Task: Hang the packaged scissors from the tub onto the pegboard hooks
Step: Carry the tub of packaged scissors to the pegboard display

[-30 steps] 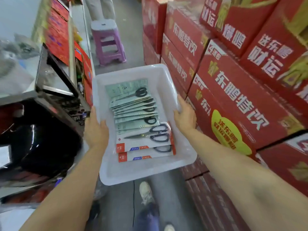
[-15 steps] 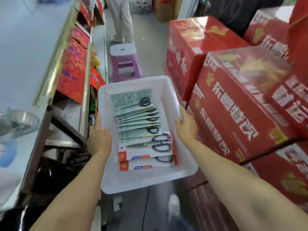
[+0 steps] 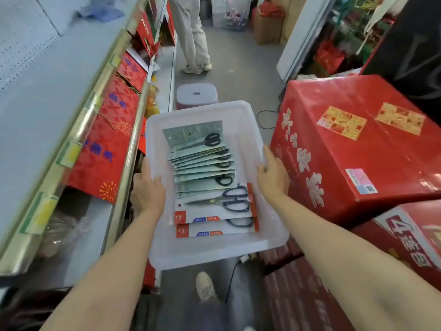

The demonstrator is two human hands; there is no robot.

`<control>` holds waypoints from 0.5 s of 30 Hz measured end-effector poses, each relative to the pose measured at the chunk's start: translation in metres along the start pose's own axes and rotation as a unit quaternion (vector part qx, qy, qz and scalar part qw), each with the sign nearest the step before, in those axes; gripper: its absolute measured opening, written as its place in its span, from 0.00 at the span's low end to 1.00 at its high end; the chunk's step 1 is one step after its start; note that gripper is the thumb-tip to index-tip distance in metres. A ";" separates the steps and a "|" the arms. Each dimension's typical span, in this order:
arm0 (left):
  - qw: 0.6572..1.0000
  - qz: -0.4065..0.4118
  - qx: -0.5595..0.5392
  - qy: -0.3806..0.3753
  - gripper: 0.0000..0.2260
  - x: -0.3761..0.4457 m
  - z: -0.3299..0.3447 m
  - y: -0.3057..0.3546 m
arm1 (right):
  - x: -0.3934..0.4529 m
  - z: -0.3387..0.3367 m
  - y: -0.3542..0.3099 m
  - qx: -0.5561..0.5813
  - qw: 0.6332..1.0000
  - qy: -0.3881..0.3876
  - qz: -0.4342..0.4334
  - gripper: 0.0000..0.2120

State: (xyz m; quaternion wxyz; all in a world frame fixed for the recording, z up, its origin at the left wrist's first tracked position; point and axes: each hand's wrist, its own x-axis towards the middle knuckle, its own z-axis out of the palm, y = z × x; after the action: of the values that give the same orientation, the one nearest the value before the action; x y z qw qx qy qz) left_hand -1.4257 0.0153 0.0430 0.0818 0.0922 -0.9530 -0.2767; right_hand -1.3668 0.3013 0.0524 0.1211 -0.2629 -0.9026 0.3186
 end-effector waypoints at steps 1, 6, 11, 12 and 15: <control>1.000 0.001 0.003 0.001 0.26 0.020 0.007 0.004 | 0.016 0.008 -0.006 0.006 1.000 0.004 0.001 0.28; 1.000 0.017 0.014 -0.019 0.26 0.125 0.035 0.024 | 0.107 0.054 -0.036 0.020 0.999 -0.004 0.027 0.27; 0.999 0.023 0.024 -0.033 0.26 0.226 0.060 0.037 | 0.187 0.092 -0.073 0.011 0.999 -0.013 0.044 0.26; 0.999 0.025 0.028 -0.034 0.26 0.245 0.065 0.040 | 0.202 0.099 -0.080 0.014 0.999 -0.014 0.050 0.26; 0.998 0.031 0.027 -0.037 0.26 0.299 0.078 0.053 | 0.248 0.115 -0.100 0.040 0.997 -0.021 0.062 0.25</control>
State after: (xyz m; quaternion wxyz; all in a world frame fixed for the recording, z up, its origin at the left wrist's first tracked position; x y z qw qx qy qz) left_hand -1.7384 0.0332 0.0379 0.0521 0.0545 -0.9648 -0.2518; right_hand -1.6573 0.3131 0.0408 0.0922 -0.3067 -0.8734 0.3669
